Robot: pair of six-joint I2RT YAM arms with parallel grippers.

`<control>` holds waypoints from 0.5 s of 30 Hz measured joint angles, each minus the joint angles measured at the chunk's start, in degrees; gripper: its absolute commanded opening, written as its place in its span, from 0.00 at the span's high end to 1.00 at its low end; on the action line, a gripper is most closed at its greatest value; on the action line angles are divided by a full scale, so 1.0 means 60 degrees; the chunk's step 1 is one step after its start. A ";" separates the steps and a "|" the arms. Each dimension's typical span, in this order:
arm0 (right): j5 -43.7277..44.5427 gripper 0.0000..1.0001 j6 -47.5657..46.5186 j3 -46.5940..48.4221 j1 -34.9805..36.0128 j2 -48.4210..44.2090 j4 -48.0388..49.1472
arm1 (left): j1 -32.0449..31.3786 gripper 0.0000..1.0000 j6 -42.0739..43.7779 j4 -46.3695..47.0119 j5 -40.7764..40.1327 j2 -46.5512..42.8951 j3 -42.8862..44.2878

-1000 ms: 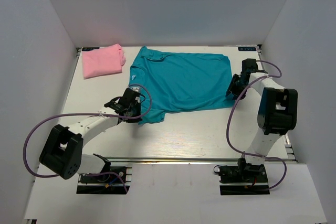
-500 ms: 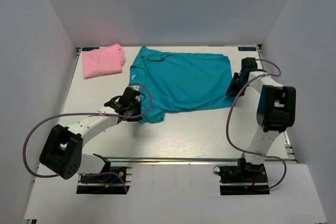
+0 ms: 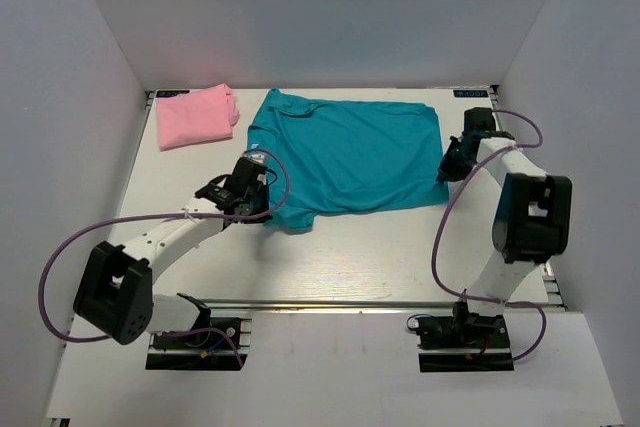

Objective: Fold and stack the t-shirts
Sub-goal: Flatten out the tshirt

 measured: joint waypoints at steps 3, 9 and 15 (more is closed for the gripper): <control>0.0364 1.00 -0.0080 -0.0222 0.0000 -0.1326 -0.0652 | 0.0015 1.00 0.0000 -0.0168 -0.0259 -0.0466 0.0452; 0.1224 1.00 -0.0178 -0.0197 -0.0073 -0.4029 -0.1738 | 0.0040 1.00 0.0091 -0.0576 -0.1264 -0.1621 0.1650; 0.1938 1.00 -0.0339 0.0885 -0.0197 -0.5304 -0.2645 | 0.0080 1.00 0.0488 -0.0925 -0.2787 -0.1978 0.3472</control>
